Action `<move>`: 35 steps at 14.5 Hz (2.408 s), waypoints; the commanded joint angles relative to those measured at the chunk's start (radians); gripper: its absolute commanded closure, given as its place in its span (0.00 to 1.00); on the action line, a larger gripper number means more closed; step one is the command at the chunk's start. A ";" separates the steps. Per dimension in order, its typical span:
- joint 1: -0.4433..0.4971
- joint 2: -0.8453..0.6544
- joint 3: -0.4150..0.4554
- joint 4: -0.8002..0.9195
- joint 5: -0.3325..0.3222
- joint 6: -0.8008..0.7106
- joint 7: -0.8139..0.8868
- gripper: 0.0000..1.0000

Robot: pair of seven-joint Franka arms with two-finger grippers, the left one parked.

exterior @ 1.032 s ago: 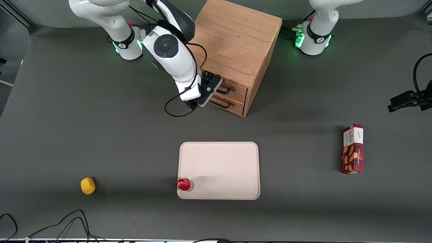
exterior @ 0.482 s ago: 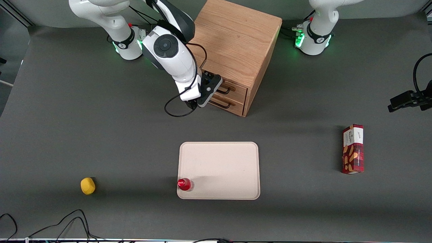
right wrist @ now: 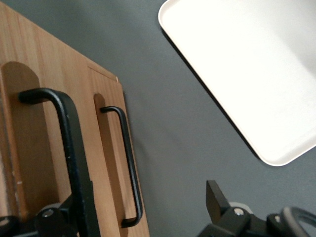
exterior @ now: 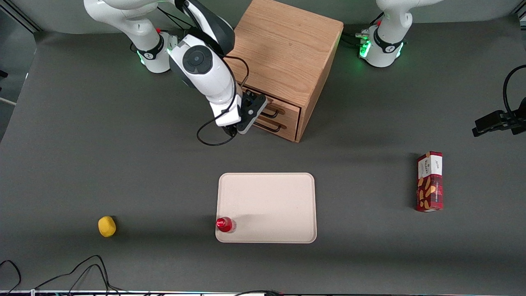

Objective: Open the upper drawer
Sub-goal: 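Pull the upper drawer outward from the cabinet with the right gripper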

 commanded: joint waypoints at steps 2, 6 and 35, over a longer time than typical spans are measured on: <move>-0.028 0.045 -0.002 0.060 -0.007 -0.025 -0.037 0.00; -0.041 0.069 -0.003 0.096 -0.007 -0.042 -0.057 0.00; -0.077 0.264 -0.075 0.388 -0.094 -0.131 -0.091 0.00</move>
